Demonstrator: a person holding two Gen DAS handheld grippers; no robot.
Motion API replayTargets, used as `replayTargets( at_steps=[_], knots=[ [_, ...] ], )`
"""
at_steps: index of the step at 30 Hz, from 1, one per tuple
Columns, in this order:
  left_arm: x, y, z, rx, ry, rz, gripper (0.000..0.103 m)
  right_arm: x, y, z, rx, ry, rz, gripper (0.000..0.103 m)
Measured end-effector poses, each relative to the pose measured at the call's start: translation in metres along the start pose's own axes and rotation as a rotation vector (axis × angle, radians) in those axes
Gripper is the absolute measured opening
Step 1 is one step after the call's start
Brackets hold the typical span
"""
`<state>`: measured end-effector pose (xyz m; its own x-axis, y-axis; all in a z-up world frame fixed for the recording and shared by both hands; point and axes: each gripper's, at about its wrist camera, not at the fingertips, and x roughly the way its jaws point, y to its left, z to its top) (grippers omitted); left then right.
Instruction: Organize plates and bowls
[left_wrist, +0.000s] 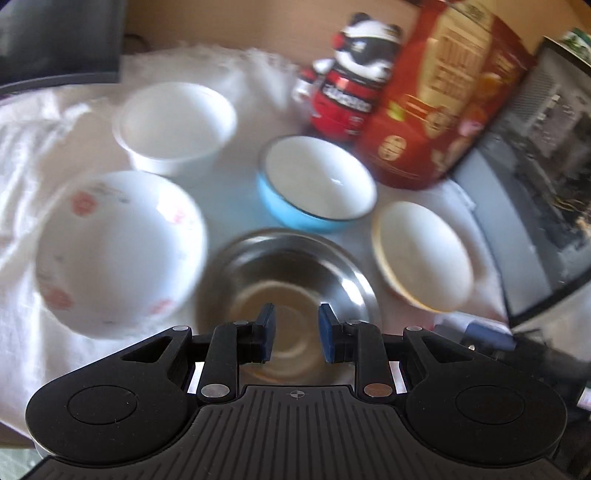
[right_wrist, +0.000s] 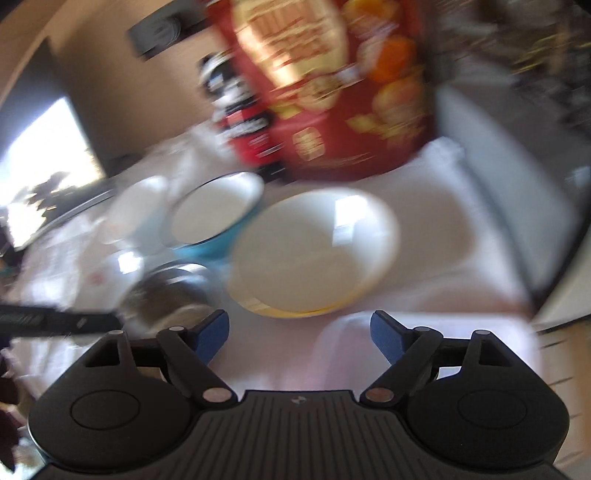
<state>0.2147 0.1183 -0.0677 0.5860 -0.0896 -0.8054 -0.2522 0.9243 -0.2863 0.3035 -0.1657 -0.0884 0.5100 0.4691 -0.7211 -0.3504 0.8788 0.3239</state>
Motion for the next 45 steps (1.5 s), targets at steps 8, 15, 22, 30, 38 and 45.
replayTargets(
  at_steps=[8,15,22,30,38,45],
  knots=[
    [0.017,0.032,0.014,0.051,0.013,0.015,0.027,0.056,0.056,-0.019,0.079,0.138,0.057,0.095],
    [0.035,0.05,0.033,0.087,-0.006,-0.037,0.027,0.083,0.065,-0.039,0.204,0.216,0.026,0.097],
    [0.066,0.055,0.043,0.129,0.049,-0.053,0.027,0.089,0.064,-0.046,0.233,0.232,0.02,0.103],
    [0.092,0.053,0.044,0.13,0.101,-0.093,0.027,0.096,0.079,-0.041,0.141,0.285,-0.013,0.103],
    [0.091,0.046,0.036,0.167,0.13,-0.092,0.019,0.084,0.095,-0.036,-0.035,0.232,-0.068,0.084],
    [0.073,0.065,0.006,0.042,0.201,-0.176,0.018,0.084,0.088,-0.026,-0.006,0.204,-0.107,0.054]
  ],
)
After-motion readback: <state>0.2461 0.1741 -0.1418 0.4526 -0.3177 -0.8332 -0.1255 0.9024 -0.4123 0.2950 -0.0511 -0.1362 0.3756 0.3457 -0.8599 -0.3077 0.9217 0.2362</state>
